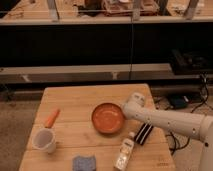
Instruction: Push the ceramic bowl across the table
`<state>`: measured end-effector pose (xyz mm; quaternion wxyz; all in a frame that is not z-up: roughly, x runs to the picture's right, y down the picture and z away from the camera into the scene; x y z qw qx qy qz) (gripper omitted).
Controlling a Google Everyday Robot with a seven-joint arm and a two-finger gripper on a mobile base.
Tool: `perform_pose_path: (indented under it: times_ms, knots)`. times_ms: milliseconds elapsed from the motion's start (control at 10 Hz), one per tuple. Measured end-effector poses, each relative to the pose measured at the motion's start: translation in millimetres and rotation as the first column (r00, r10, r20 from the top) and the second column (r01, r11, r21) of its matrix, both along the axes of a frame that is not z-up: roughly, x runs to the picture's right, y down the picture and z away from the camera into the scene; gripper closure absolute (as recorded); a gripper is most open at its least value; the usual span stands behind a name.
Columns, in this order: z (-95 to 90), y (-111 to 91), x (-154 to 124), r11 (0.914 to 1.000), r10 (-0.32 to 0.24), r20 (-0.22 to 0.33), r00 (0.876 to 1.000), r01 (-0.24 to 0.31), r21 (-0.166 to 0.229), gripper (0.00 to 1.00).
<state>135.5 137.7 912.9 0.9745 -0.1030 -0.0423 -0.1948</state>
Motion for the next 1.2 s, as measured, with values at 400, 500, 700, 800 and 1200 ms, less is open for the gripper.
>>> perform_pose_path:
  times_ms: [400,500,700,800,1200]
  knots:
    - [-7.7,-1.5,-3.3,0.9998,-0.019,0.008,1.000,0.019,-0.001,1.00]
    - [-17.1,-1.8,-9.9,0.9990,-0.044,0.014,0.999,0.044,-0.007,1.00]
    - [-43.1,3.6,-36.1,0.9948,-0.096,0.033,0.995,0.097,-0.032,1.00]
    - [-52.1,3.9,-45.1,0.9933,-0.106,0.038,0.994,0.108,-0.041,1.00]
    - [-42.9,10.6,-45.9,0.9900,-0.101,0.061,0.993,0.106,-0.093,1.00]
